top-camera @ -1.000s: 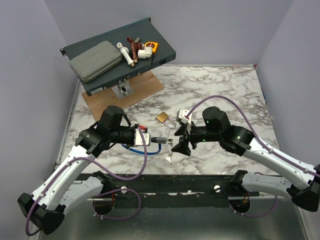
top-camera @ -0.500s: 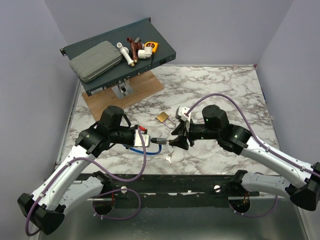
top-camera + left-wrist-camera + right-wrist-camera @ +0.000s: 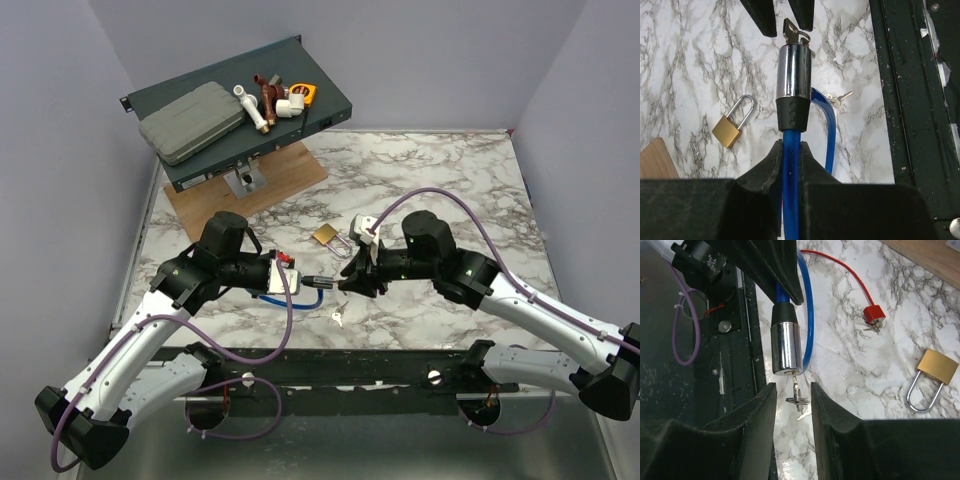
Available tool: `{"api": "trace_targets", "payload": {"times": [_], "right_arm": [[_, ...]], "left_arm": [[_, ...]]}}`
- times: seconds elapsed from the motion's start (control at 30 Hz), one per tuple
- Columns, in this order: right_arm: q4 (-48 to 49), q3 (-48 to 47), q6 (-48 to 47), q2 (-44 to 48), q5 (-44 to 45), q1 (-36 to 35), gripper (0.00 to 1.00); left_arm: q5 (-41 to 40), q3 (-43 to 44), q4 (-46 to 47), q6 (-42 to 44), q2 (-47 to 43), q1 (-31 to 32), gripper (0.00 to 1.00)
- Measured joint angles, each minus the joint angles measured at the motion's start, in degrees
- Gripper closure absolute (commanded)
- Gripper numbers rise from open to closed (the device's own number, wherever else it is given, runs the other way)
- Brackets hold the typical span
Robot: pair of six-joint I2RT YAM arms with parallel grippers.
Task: Unlock with the key
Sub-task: Unlock the lock.
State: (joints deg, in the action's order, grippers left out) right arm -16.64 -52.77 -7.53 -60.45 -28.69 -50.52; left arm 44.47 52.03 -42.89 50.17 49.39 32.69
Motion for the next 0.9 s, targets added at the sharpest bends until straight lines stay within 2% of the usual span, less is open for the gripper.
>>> {"api": "trace_targets", "payload": {"times": [0.13,0.37,0.9], "right_arm": [[0.0,0.02,0.0,-0.37,-0.72,0.02,0.73],[0.0,0.13,-0.13,-0.9,-1.6,0.02,0.98],[1.86,-0.2,2.03,-4.81,-4.66,1.4,0.99]], "left_arm": [[0.0,0.0,0.0,-0.02,-0.02,0.0,1.0],[0.0,0.0,0.13,-0.22,-0.22,0.0,1.0],[-2.03,0.0,1.42,-6.05,1.16,0.04,1.0]]}}
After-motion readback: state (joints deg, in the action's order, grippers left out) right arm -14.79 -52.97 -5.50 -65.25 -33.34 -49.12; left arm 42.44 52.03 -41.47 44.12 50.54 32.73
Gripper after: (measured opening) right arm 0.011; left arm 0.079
